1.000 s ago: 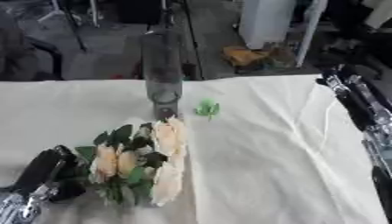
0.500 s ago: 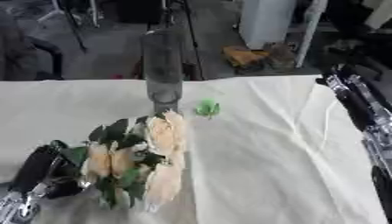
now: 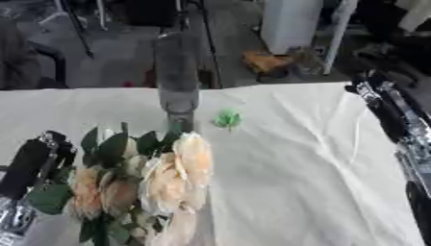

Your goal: Arrange flowers into the vase.

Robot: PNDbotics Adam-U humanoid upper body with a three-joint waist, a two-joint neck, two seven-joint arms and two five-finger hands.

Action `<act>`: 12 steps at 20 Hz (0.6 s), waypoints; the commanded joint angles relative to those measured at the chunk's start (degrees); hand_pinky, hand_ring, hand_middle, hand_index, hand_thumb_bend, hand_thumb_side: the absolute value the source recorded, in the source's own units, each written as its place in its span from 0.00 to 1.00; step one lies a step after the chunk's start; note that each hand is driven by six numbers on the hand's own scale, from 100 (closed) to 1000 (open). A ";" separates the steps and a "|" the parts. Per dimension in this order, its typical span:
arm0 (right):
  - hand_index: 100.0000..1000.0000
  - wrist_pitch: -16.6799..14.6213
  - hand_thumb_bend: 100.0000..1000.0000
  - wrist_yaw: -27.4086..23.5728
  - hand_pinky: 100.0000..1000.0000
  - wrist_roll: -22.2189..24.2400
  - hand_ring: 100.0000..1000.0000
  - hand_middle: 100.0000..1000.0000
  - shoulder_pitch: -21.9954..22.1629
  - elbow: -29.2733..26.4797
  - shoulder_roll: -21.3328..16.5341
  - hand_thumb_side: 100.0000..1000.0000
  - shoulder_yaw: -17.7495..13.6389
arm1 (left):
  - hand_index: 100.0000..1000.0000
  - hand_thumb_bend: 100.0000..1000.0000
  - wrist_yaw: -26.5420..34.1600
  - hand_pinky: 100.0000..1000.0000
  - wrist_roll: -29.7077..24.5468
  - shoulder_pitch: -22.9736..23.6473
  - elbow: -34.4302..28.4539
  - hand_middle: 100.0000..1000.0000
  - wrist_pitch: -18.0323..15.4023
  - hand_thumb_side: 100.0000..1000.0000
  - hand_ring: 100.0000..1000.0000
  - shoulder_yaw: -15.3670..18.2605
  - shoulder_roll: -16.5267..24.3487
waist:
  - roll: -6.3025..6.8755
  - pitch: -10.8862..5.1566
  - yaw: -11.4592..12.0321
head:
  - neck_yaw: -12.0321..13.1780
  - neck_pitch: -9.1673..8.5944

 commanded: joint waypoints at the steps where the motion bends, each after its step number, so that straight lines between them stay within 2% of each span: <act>1: 1.00 -0.04 0.00 -0.25 0.88 -0.05 1.00 0.84 -0.76 -0.58 -1.36 0.76 -0.47 | 0.00 1.00 1.79 0.00 -2.14 -2.00 -3.95 0.00 1.35 0.03 0.00 1.12 1.88 | 0.00 -0.87 -0.10 | -0.26 0.11; 6: 1.00 -0.07 0.00 -0.26 0.88 -0.14 1.00 0.84 -0.65 -0.51 -1.50 0.76 -0.52 | 0.00 1.00 5.32 0.00 -4.53 -3.97 -6.79 0.00 4.75 0.06 0.00 2.55 2.64 | -0.07 -1.03 -0.24 | -0.51 0.20; 12: 1.00 -0.14 0.00 -0.28 0.88 -0.14 1.00 0.84 -0.53 -0.38 -1.53 0.76 -0.48 | 0.00 1.00 7.99 0.00 -4.83 -7.76 -8.93 0.00 7.71 0.09 0.00 3.53 3.09 | -0.18 -1.32 -0.38 | -0.56 0.41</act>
